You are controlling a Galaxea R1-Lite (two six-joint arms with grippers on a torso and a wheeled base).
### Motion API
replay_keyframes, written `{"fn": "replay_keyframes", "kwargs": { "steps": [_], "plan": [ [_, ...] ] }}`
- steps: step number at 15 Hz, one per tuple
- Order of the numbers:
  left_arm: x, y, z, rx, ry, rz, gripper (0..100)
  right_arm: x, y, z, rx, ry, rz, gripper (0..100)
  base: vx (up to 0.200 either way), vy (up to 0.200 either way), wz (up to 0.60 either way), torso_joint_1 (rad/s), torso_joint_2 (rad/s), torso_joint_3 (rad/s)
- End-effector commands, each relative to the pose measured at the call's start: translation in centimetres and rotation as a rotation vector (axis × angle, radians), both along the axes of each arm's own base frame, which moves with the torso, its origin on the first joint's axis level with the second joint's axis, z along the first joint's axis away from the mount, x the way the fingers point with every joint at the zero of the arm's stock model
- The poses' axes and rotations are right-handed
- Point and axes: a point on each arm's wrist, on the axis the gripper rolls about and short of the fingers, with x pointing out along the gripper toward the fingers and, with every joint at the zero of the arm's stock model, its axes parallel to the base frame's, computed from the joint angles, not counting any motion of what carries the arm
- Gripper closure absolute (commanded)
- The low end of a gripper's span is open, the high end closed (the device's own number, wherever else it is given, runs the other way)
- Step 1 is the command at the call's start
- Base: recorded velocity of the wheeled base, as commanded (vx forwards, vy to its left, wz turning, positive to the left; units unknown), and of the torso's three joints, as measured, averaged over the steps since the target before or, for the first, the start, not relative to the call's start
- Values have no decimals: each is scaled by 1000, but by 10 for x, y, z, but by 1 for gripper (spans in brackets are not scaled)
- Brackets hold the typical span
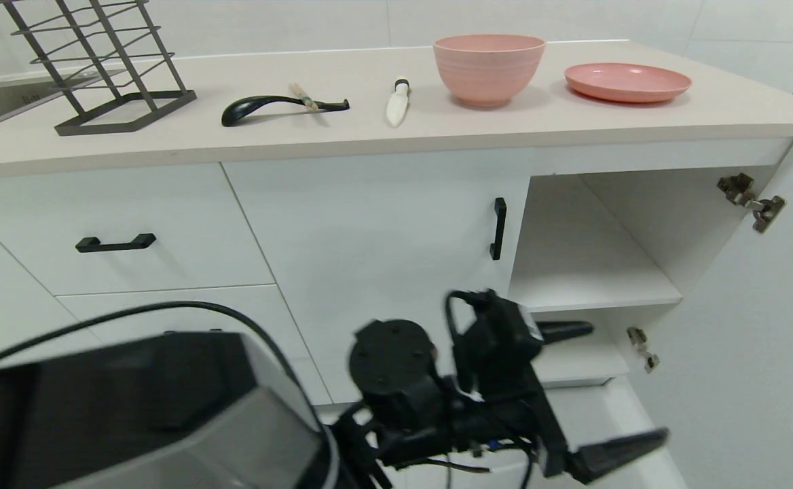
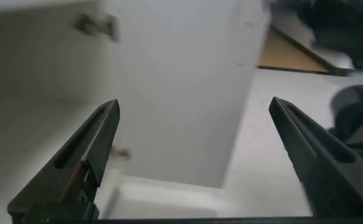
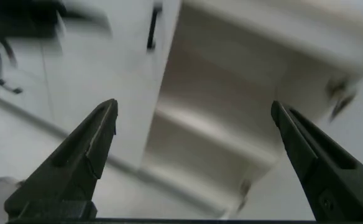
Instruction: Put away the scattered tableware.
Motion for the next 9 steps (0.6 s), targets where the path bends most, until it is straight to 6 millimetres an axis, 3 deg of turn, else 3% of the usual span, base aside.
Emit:
{"fn": "replay_keyframes", "kwargs": {
  "steps": [1,2,3,4,6,7,9],
  "plan": [
    [-27,150,77,-82,-171,308,0,-23,5,-31,70,107,-75,0,0,0,0,0,0,0],
    [-34,170,83,-91,-192,363,0,-28,6,-42,81,143,-87,0,0,0,0,0,0,0],
    [-54,213,94,-116,-245,497,0,-40,10,-64,99,209,-103,0,0,0,0,0,0,0],
    [-69,236,96,-123,-277,588,0,-43,11,-72,107,224,-111,0,0,0,0,0,0,0],
    [-98,260,94,-136,-313,686,0,-44,13,-69,63,189,-24,0,0,0,0,0,0,0],
    [-131,275,85,-151,-347,753,0,-46,17,-69,27,205,191,0,0,0,0,0,0,0],
    [-157,281,78,-151,-345,788,0,-44,18,-64,26,244,308,0,0,0,0,0,0,0]
  ]
}}
